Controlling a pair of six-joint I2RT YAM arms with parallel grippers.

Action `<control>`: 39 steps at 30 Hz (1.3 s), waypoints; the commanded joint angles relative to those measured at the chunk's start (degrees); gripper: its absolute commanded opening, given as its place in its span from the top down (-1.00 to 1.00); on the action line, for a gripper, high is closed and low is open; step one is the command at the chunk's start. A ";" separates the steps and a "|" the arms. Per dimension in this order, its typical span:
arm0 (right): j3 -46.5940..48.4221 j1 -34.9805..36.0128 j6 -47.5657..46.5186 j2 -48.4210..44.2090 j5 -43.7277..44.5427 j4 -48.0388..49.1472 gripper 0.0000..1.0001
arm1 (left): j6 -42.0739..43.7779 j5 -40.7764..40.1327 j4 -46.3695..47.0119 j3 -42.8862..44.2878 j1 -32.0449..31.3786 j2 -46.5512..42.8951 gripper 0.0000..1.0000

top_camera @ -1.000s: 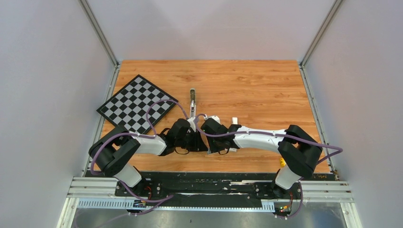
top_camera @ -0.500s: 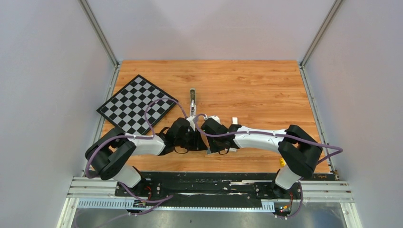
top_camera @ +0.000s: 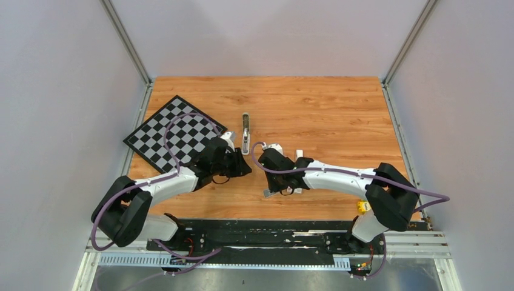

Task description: Load the staples into the stapler

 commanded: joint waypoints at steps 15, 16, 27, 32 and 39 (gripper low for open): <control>18.97 -6.97 -4.89 9.15 0.46 -3.29 0.57 | -0.97 -2.33 6.01 2.69 18.87 7.30 0.35; 20.12 -7.17 -4.87 10.16 0.54 -3.22 0.57 | -1.27 -1.73 7.68 2.86 19.04 8.87 0.36; 31.06 -9.69 -4.49 19.14 0.50 -2.77 0.57 | -4.31 6.49 21.15 6.86 19.05 21.70 0.45; 35.16 -10.44 -4.10 22.63 0.28 -2.68 0.57 | -6.34 8.52 24.81 8.17 18.99 25.43 0.48; 40.11 -10.94 -3.99 27.37 -0.52 -2.59 0.57 | -7.54 10.38 27.19 8.24 18.98 27.56 0.50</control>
